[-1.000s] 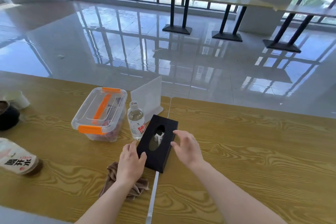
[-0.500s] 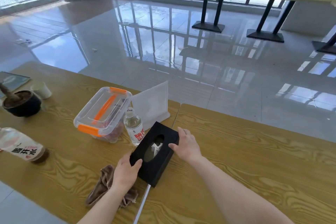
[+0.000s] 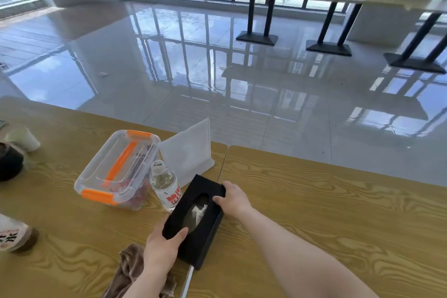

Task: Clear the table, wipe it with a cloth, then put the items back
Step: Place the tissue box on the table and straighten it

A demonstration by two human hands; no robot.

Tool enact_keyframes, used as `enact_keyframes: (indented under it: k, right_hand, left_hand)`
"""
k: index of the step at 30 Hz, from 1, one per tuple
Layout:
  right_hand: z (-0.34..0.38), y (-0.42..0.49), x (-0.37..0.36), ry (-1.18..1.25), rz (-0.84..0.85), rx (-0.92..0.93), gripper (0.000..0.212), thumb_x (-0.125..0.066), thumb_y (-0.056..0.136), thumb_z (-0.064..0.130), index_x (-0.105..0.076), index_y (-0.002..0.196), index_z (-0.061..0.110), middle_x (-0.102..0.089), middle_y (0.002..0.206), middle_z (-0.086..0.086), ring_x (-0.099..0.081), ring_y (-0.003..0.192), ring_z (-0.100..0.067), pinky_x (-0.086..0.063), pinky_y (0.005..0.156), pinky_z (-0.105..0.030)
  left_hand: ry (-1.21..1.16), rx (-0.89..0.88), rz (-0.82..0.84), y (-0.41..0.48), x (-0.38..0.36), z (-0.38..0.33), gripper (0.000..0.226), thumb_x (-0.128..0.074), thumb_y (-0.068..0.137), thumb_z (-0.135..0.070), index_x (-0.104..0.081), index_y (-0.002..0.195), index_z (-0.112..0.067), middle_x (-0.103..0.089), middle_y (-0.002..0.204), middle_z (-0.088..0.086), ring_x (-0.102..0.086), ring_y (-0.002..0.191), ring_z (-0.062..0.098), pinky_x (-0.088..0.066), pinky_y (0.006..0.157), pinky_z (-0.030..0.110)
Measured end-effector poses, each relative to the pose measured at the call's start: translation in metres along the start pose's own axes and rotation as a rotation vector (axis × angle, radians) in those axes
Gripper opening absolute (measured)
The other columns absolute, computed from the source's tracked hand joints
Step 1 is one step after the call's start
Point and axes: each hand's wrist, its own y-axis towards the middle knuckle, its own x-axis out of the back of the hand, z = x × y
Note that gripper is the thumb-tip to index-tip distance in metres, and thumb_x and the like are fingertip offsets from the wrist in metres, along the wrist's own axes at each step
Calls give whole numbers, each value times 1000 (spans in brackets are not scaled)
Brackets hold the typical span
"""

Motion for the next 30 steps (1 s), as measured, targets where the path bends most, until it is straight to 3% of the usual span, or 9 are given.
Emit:
enact_keyframes:
  k: [8,13,17,23,26,30]
  right_hand:
    - [-3,-6,8,112,-83,-67,44,-67,93,28,-53,134,19,-61,124,-3,-61,106,-21,-54,87,-33]
    - [-22,-23,26,202,-162,-111,46,-68,92,28,-53,134,20,-61,123,1,-60,109,-19,-52,97,-37]
    - [-43,-43,43,241,-220,-146,45,-68,91,30,-55,132,20,-63,120,1,-62,106,-18,-54,95,-38]
    - [-77,-82,76,284,-350,-223,42,-67,93,31,-56,131,18,-63,120,0,-61,107,-19,-52,95,-36]
    - [-96,-105,89,345,-427,-272,50,-66,94,31,-50,139,17,-61,128,-1,-59,113,-19,-49,92,-31]
    - [-123,-136,104,408,-533,-341,53,-68,93,30,-51,140,15,-62,126,-3,-60,113,-20,-51,97,-35]
  left_hand:
    - [44,-86,4,-4,-1,-13,53,-76,86,-34,-57,136,-28,-65,120,-3,-60,112,24,-52,98,48]
    - [96,-179,57,-15,-10,-34,54,-74,87,-30,-55,138,-27,-63,119,-3,-59,113,23,-49,96,42]
    - [175,-241,127,-22,-23,-49,48,-72,87,-33,-59,133,-27,-64,107,-7,-58,97,16,-49,83,35]
    - [283,-360,237,-37,-54,-76,57,-71,87,-39,-53,140,-33,-65,120,-9,-59,99,12,-52,78,31]
    - [309,-450,282,-48,-72,-89,57,-71,86,-38,-53,140,-35,-67,114,-12,-63,97,11,-55,74,31]
    - [349,-527,382,-65,-98,-104,57,-71,87,-37,-52,141,-34,-66,113,-12,-61,92,8,-46,61,22]
